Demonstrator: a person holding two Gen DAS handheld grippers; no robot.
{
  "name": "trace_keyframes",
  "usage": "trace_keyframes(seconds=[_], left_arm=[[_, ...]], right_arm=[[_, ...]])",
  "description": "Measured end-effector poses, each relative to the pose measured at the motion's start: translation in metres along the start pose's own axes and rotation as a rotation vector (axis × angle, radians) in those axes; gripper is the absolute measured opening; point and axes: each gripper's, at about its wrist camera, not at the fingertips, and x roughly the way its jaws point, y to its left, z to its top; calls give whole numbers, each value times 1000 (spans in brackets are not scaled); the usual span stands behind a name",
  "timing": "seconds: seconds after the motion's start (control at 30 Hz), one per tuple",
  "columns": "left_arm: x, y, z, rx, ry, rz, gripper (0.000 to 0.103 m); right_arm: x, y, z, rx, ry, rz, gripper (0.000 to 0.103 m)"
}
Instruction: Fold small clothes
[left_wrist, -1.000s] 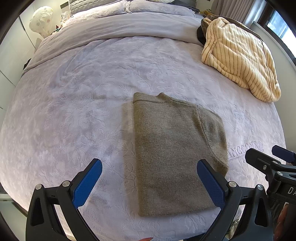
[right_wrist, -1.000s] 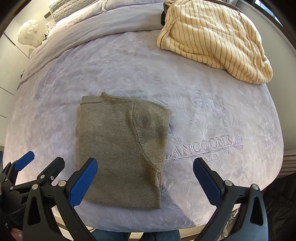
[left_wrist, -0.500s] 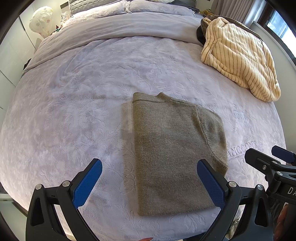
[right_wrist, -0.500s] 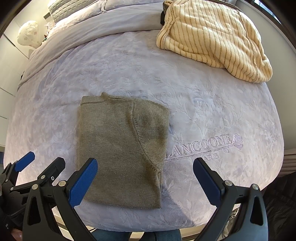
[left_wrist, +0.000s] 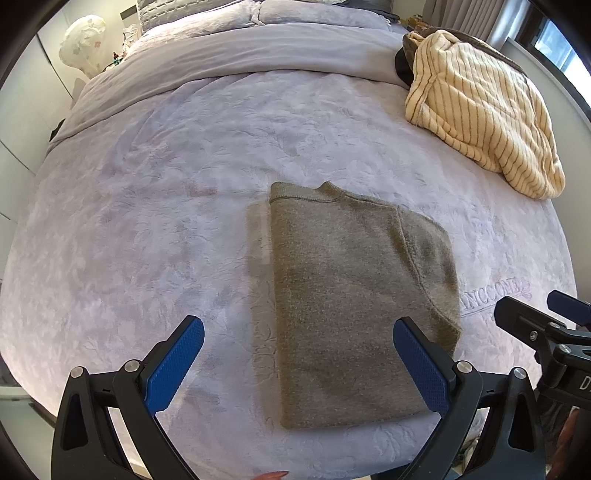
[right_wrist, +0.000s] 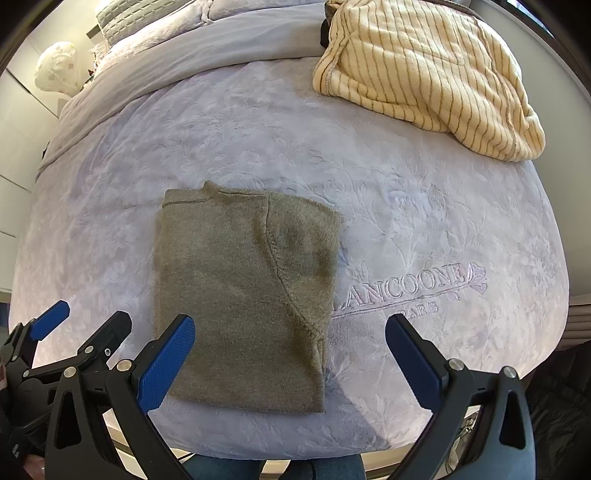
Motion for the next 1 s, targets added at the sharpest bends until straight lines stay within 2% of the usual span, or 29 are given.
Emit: trace_keyframes(seconds=[0.5, 1.0], left_arm=[[-3, 0, 0, 7, -19, 27, 103], [-3, 1, 3, 6, -35, 24, 103]], right_arm=[[1, 3, -5, 7, 2, 2, 103], [3, 8, -5, 5, 6, 4, 103]])
